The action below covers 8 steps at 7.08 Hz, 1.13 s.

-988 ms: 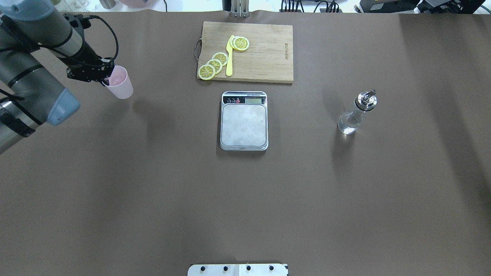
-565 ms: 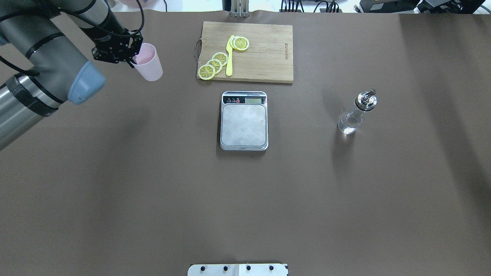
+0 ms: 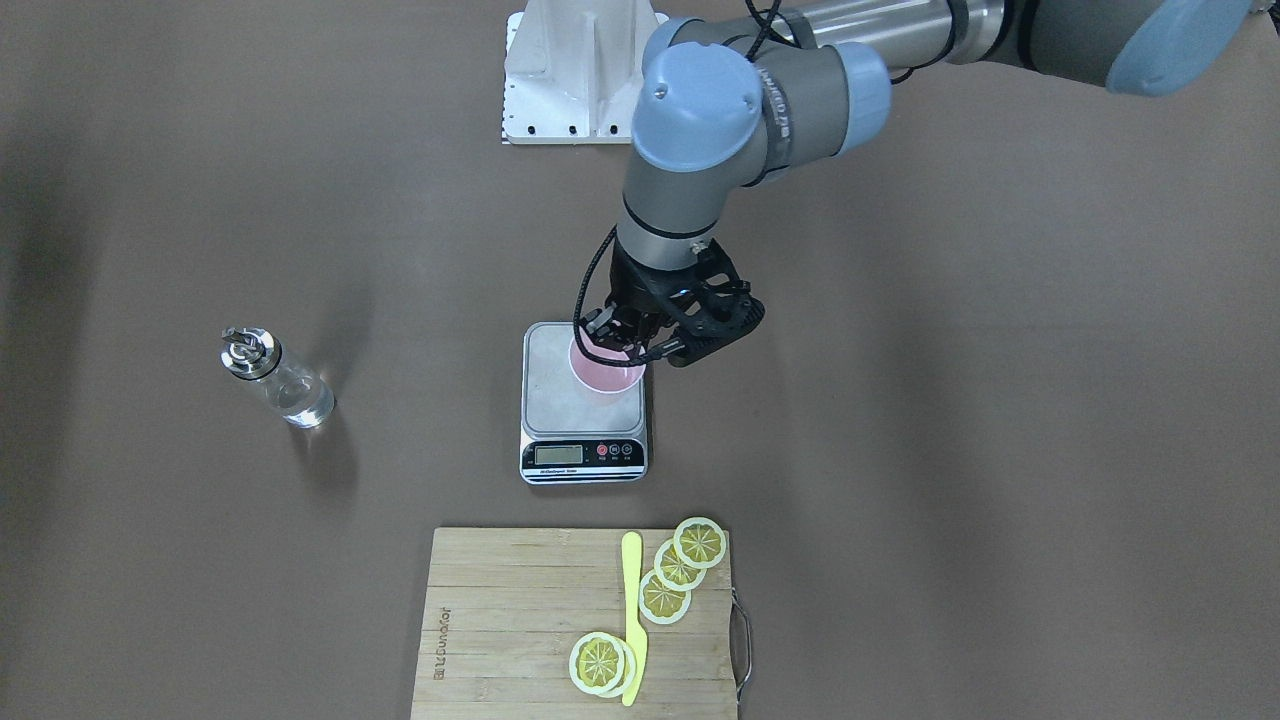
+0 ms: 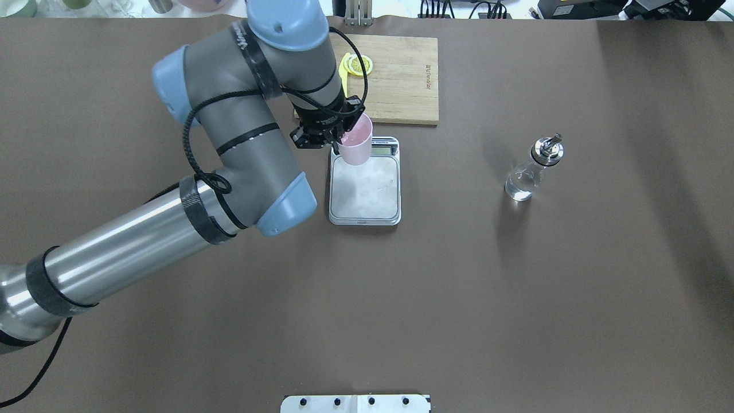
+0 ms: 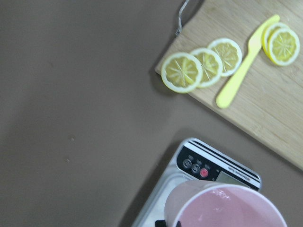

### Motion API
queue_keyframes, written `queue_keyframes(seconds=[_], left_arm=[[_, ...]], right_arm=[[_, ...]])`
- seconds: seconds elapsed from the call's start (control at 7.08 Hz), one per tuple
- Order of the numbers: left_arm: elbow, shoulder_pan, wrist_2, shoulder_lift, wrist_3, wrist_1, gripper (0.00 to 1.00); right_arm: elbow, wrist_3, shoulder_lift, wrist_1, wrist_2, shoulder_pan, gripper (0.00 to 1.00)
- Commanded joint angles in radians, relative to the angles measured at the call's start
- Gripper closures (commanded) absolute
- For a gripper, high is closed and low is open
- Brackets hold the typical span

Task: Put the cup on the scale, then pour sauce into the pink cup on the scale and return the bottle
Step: 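Carry the pink cup with the left gripper onto the scale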

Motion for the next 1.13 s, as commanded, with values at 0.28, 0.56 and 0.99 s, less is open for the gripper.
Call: queue_keyframes(seconds=[0.28,0.56,0.99], left_arm=[[0.026,0.091,0.106,-0.01,-0.018,0.003,1.0],[0.026,0.1,0.126,0.005,-0.035,-0.004,1.0],[0.0,0.091,0.124,0.013,0.013,-0.014,0.01]], right_arm=[[0.061,0.0,-0.011,-0.001,0.0,0.0,0.0],[0.083,-0.002,-0.014,-0.001,0.002,0.0,0.0],[0.103,0.0,0.0,-0.001,0.003,-0.003,0.0]])
